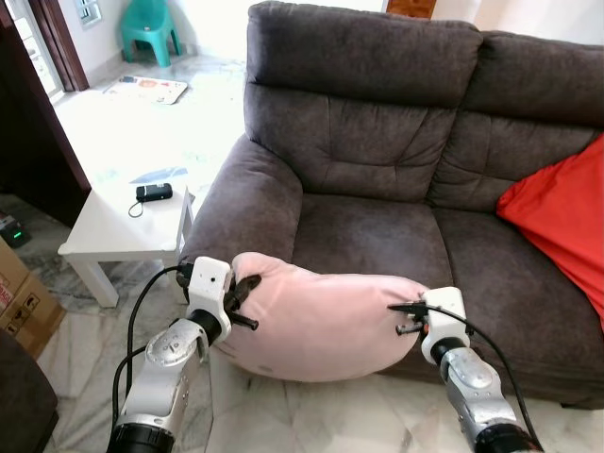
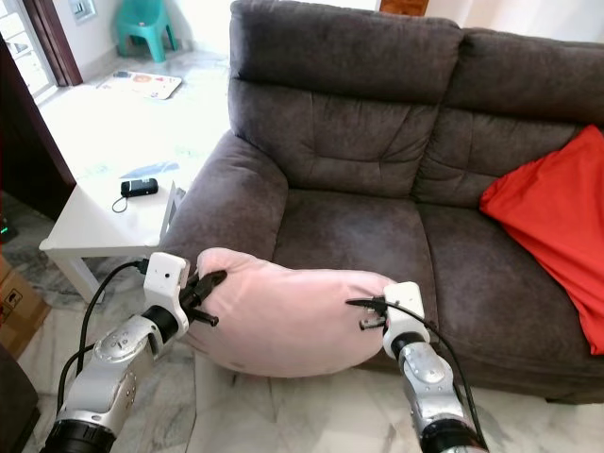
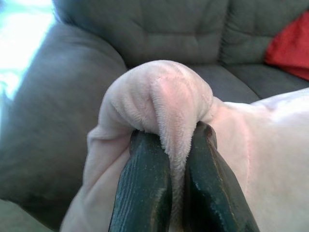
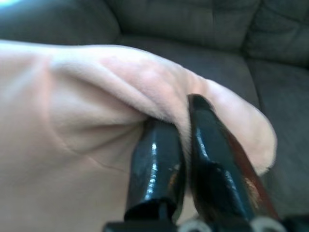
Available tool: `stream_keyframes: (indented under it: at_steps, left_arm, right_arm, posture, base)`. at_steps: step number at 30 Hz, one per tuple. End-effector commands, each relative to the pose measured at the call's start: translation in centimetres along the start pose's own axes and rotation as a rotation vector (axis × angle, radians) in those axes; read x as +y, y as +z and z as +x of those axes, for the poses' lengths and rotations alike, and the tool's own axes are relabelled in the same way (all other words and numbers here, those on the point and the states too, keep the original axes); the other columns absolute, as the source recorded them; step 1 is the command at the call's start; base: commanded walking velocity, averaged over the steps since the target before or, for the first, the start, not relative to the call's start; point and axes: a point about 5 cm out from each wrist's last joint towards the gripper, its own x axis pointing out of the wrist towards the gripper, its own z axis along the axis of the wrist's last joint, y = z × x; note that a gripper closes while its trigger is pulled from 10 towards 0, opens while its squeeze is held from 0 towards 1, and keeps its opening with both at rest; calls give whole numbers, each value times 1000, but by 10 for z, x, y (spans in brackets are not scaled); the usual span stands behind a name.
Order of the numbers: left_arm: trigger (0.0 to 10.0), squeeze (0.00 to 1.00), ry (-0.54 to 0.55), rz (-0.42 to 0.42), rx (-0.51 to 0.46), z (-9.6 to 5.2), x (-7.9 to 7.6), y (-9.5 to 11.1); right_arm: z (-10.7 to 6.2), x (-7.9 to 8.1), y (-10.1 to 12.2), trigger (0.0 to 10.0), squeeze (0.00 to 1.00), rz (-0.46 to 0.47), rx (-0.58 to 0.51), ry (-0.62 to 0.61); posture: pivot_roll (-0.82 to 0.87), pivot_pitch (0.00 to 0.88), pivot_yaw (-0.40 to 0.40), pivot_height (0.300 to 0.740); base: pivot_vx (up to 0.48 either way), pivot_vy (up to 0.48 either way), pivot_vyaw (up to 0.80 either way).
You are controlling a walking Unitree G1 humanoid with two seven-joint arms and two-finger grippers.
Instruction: Move the pillow to the sofa from floor
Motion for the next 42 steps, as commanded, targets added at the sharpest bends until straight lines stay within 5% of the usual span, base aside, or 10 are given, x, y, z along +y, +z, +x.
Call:
stream_keyframes:
  at_steps: [1,12,21,42]
  left_arm:
    - [10000,0,100,23,-101,1,10,14]
    - [10000,0,158,74,-259,5,8,36]
    - [10000,0,141,75,-273,8,2,37]
    - [10000,0,196,90,-285,10,13,43]
  right_arm:
    - [-2,-4,18,10000,0,60,-120,-74]
    - [-10,3,39,10000,0,103,-235,-119]
    - [-12,4,43,10000,0,78,-227,-129]
    - [-2,4,62,10000,0,56,-249,-111]
  posture:
    - [119,0,-108,740]
    - [117,0,-109,740]
    - [105,0,-95,740]
    - [114,0,-121,740]
  base:
    - [0,0,0]
    - [0,0,0]
    - [0,0,0]
    - [0,-59,-696]
